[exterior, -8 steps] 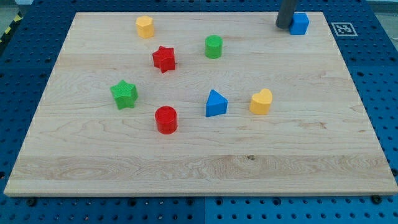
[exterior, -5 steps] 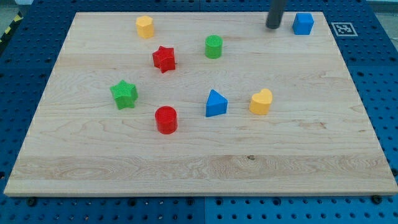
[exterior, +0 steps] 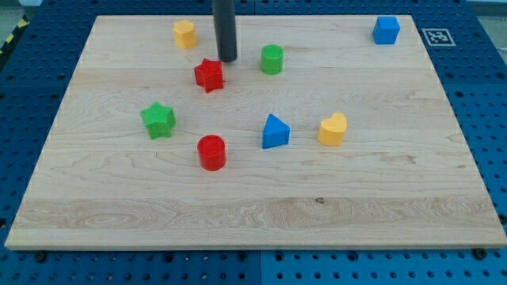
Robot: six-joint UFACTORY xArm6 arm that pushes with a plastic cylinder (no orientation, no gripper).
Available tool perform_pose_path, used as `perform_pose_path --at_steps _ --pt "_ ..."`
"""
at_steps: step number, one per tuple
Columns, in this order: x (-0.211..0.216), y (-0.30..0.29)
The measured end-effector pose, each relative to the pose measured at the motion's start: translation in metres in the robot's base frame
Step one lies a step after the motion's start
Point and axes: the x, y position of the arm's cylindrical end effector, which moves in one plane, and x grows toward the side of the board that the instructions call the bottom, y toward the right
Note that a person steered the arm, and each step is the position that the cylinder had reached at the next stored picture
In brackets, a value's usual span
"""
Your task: Move the green circle closer to the blue cube
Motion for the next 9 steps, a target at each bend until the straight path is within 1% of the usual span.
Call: perform_pose_path --at_steps 1,3,9 --pt "0.000 0.020" --pt "0.022 0.038" --pt "0.022 0.163"
